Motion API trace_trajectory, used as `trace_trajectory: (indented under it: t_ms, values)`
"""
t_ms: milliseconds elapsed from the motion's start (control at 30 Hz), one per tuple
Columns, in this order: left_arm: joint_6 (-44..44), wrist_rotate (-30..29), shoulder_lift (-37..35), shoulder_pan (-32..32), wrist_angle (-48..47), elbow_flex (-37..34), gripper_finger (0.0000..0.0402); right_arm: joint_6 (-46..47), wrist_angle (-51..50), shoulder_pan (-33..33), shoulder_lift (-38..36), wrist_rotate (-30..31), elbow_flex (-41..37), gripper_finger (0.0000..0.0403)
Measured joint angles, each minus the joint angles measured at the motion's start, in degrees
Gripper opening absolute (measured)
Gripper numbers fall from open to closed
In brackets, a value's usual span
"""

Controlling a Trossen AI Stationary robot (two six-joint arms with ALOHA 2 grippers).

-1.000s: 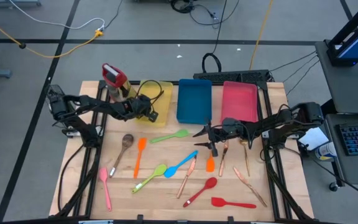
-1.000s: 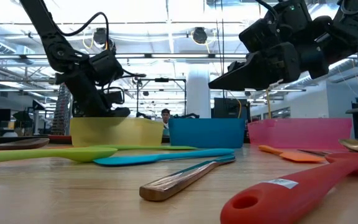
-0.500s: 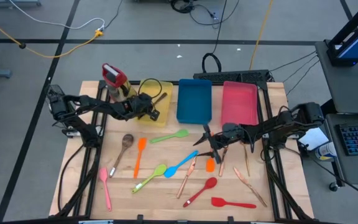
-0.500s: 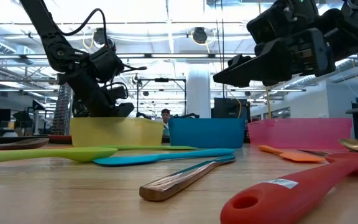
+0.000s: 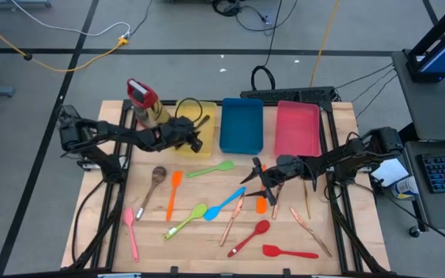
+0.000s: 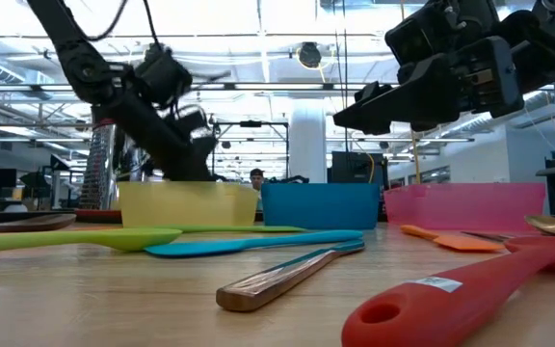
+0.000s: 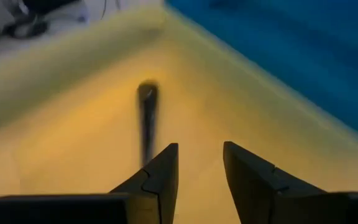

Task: Pick & Place Kitchen Items
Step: Put the bottom left bronze knife into the yellow bin

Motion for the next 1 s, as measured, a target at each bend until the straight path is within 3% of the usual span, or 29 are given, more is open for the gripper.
trace_trajectory:
  t_ms: [133,233,333,467,733,900,1000]
  values:
    - [-0.03,-2.35,-5.85,-2.06,0.01,0.00,0.0133,0.04,-0.02,-0.02,0.00,0.02,0.00,0.0218]
    - [-0.28,-0.59,-11.04,-4.36,-0.06,-0.02,0.0133,0.04,0.00,-0.02,0.00,0.02,0.00,0.0216]
    - [-0.28,1.53,-15.39,-8.24,-0.65,0.00,0.0134,0.04,-0.01,-0.02,0.00,0.02,0.00,0.0216]
    - [-0.29,-0.06,-18.53,-15.42,-0.40,0.00,0.0134,0.04,-0.02,-0.02,0.00,-0.05,0.00,0.0215]
    - [-7.23,-9.00,-15.46,-32.12,1.76,-0.02,0.0134,-0.50,-0.35,-0.02,0.00,-0.96,0.00,0.0215]
    - [-7.50,-13.03,-8.36,-40.49,14.66,0.04,0.0134,-3.32,-4.01,0.32,0.02,-9.09,0.00,0.0215]
    - [-7.88,-13.67,-2.77,-43.16,21.80,1.53,0.0134,-3.58,-3.73,1.46,0.89,-9.03,0.02,0.0215]
